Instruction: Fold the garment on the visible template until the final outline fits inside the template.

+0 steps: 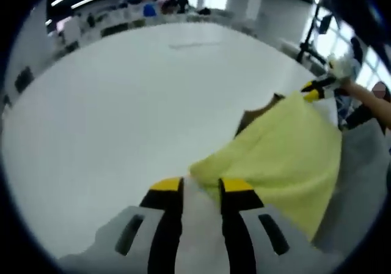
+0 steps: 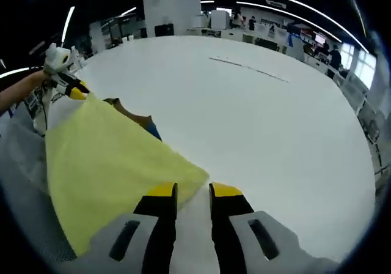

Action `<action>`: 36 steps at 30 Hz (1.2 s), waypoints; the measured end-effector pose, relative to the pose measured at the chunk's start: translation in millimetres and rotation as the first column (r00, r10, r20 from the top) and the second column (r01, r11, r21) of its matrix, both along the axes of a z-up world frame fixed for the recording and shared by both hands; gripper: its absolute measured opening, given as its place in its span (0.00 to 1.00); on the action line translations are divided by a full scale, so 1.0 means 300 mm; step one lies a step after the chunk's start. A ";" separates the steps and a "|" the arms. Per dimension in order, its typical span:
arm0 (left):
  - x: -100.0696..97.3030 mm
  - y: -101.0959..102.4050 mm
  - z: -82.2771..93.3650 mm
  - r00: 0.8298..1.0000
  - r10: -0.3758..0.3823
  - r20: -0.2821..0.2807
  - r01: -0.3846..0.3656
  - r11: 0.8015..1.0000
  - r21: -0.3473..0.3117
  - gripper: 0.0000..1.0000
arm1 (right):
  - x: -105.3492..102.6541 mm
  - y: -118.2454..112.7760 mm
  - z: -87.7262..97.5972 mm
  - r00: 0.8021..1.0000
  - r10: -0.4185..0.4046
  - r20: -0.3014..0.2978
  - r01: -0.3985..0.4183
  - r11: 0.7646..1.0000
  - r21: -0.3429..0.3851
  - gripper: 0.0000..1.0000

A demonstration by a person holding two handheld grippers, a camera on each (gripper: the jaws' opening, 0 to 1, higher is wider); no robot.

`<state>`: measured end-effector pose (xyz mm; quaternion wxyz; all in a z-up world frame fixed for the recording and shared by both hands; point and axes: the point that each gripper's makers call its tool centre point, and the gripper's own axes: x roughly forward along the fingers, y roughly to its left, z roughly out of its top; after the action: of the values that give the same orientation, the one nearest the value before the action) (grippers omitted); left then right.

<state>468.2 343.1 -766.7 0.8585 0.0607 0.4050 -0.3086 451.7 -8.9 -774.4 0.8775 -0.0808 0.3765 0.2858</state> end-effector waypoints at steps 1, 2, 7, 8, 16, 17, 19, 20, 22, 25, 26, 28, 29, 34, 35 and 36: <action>0.001 -0.005 -0.005 1.000 0.016 -0.023 -0.017 1.000 -0.026 0.18 | 0.005 -0.001 -0.002 1.000 -0.011 0.000 0.011 1.000 0.006 0.24; -0.001 -0.011 -0.009 0.999 0.025 -0.041 -0.027 0.998 -0.051 0.17 | 0.008 -0.002 -0.003 1.000 -0.012 0.003 0.012 1.000 0.006 0.22; 0.010 0.000 -0.037 0.994 0.069 -0.086 -0.077 0.993 -0.085 0.15 | 0.030 -0.014 -0.009 0.998 -0.055 0.000 0.055 0.998 0.024 0.17; 0.018 -0.006 -0.030 0.995 0.071 -0.071 -0.078 0.992 -0.102 0.11 | 0.032 -0.017 -0.009 0.998 -0.062 -0.003 0.062 0.998 0.024 0.16; 0.019 -0.030 -0.028 0.996 0.058 -0.066 -0.064 0.993 -0.097 0.01 | 0.050 -0.003 -0.003 0.998 -0.054 0.017 0.054 0.998 0.009 0.08; 0.020 -0.031 -0.024 0.996 0.056 -0.064 -0.062 0.993 -0.096 0.01 | 0.053 -0.004 0.001 0.998 -0.057 0.024 0.056 0.998 0.007 0.07; 0.023 -0.029 -0.013 0.997 0.055 -0.056 -0.061 0.993 -0.099 0.00 | 0.054 -0.003 0.005 0.998 -0.054 0.026 0.054 0.998 0.009 0.06; 0.025 -0.029 -0.009 0.997 0.057 -0.052 -0.062 0.993 -0.101 0.00 | 0.055 -0.004 0.004 0.998 -0.052 0.026 0.052 0.999 0.006 0.06; 0.029 -0.027 -0.003 0.997 0.062 -0.040 -0.066 0.992 -0.106 0.00 | 0.056 -0.010 0.006 0.998 -0.054 0.033 0.054 0.999 0.000 0.05; 0.029 -0.021 -0.006 0.996 0.082 -0.033 -0.085 0.990 -0.115 0.00 | 0.062 -0.026 0.019 0.995 -0.085 0.049 0.084 0.996 0.018 0.04; 0.027 -0.019 -0.009 0.996 0.086 -0.034 -0.089 0.989 -0.116 0.00 | 0.062 -0.028 0.019 0.995 -0.088 0.050 0.087 0.996 0.019 0.04; 0.025 -0.016 -0.020 0.995 0.099 -0.033 -0.102 0.987 -0.124 0.00 | 0.062 -0.039 0.015 0.993 -0.101 0.054 0.100 0.995 0.023 0.04; 0.024 -0.015 -0.027 0.994 0.106 -0.033 -0.109 0.986 -0.128 0.00 | 0.062 -0.045 0.010 0.993 -0.106 0.057 0.105 0.994 0.018 0.03; 0.025 -0.025 -0.031 0.994 0.111 0.000 -0.110 0.985 -0.133 0.01 | 0.063 -0.042 0.003 0.990 -0.121 0.066 0.120 0.993 0.019 0.04; 0.025 -0.024 -0.029 0.995 0.097 0.014 -0.095 0.988 -0.121 0.01 | 0.061 -0.038 0.004 0.991 -0.116 0.063 0.115 0.993 0.022 0.04; 0.023 -0.023 -0.027 0.996 0.089 0.020 -0.086 0.990 -0.108 0.03 | 0.055 -0.028 0.005 0.993 -0.107 0.047 0.105 0.994 0.038 0.04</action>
<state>475.0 336.2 -774.7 0.8782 0.0009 0.3795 -0.2912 468.1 -17.2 -773.1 0.9016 -0.0518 0.3537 0.2433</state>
